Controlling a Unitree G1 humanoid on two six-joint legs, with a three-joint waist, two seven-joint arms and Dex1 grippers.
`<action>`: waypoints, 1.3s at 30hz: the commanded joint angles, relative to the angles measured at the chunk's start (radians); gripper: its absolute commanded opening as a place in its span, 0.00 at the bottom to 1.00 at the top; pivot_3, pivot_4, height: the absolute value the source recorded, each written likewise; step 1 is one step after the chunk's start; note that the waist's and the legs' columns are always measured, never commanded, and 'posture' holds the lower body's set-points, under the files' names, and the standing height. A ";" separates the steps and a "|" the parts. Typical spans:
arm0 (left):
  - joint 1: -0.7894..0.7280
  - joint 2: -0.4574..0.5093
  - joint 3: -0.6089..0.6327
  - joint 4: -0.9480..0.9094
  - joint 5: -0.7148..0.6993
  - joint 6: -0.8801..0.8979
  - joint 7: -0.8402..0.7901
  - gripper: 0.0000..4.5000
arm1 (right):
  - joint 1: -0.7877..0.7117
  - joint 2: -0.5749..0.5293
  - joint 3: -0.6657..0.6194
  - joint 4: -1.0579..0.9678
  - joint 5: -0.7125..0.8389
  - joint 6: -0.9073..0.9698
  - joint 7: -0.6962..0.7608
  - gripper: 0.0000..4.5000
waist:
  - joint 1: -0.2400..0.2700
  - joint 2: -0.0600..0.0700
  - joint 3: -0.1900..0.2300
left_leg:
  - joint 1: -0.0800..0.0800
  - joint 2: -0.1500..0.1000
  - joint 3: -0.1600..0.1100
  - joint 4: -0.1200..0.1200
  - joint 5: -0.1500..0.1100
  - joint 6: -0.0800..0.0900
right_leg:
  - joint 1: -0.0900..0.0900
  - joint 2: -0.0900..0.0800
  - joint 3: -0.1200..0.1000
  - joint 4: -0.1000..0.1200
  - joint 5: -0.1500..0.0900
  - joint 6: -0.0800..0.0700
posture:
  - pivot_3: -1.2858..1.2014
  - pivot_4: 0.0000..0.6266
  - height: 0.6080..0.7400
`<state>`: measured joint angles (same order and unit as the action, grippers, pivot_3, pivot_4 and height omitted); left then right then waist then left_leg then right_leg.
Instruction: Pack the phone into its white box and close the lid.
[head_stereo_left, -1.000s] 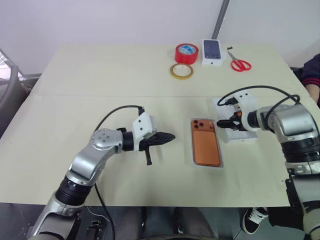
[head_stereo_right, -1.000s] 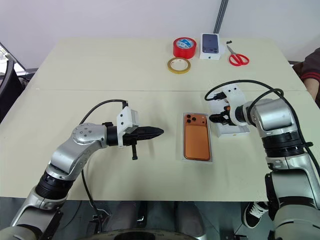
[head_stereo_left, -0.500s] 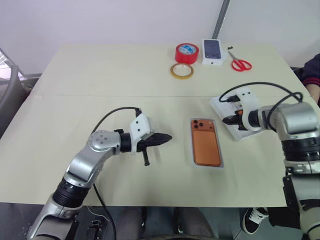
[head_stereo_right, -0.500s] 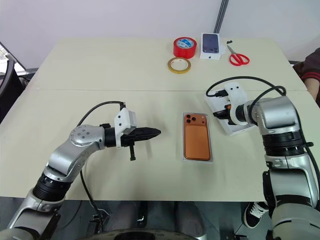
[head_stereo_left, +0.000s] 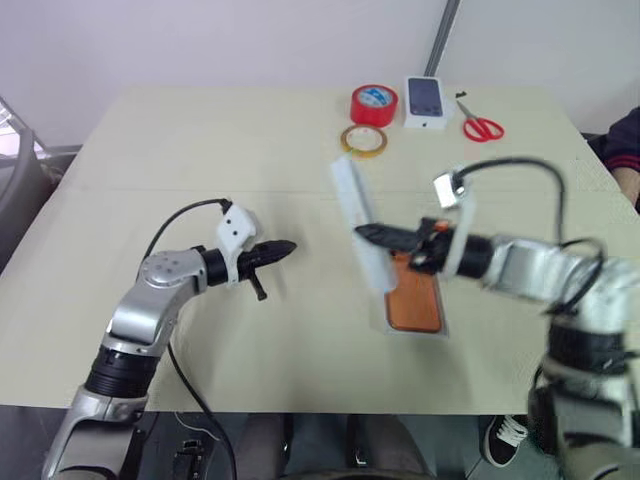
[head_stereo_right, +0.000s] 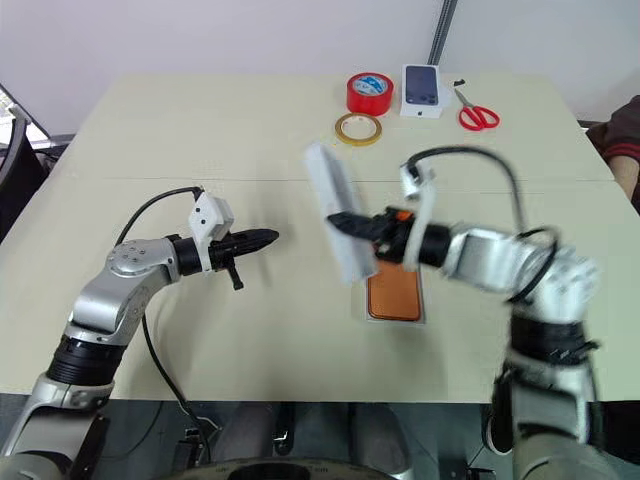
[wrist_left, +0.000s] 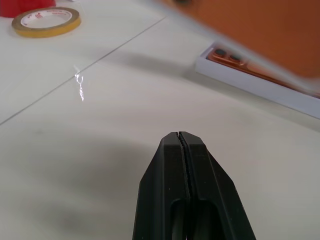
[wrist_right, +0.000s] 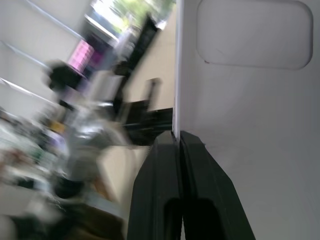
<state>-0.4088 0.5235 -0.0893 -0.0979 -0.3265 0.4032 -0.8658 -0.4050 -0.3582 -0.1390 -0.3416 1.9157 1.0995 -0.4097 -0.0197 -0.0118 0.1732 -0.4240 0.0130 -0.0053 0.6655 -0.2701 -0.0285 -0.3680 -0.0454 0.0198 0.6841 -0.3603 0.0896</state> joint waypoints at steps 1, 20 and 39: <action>-0.020 -0.008 -0.009 -0.011 0.013 -0.034 -0.006 0.00 | 0.067 0.093 0.059 -0.172 0.056 -0.207 -0.201 0.01 | 0.000 0.000 0.000 | -0.001 0.000 0.000 0.000 0.000 0.000 | -0.001 0.000 0.000 0.000 0.000 0.000 | 0.52 0.24 0.97; -0.160 -0.267 -0.294 0.078 0.118 -0.059 -0.027 0.00 | 0.008 -0.681 -0.036 0.072 -0.121 0.031 0.102 0.52 | 0.009 0.001 0.000 | -0.001 0.000 0.000 0.000 0.000 0.000 | 0.000 0.002 0.001 -0.002 0.000 0.000 | 0.52 0.24 0.97; -0.083 -0.047 -0.200 -0.103 0.051 0.217 -0.069 0.00 | 0.029 -0.774 0.199 -0.159 -0.950 0.018 0.642 0.01 | 0.014 0.002 -0.001 | -0.001 0.000 -0.001 0.001 0.000 0.000 | 0.000 0.001 0.001 -0.002 0.000 0.000 | 0.52 0.24 0.97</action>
<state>-0.4855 0.4741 -0.2632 -0.1570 -0.2662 0.6041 -0.9190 -0.3623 -1.1442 0.0685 -0.4742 1.0047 1.1277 0.2100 -0.0056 -0.0101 0.1726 -0.4250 0.0126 -0.0058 0.6663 -0.2697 -0.0286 -0.3682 -0.0447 0.0204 0.6823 -0.3604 0.0894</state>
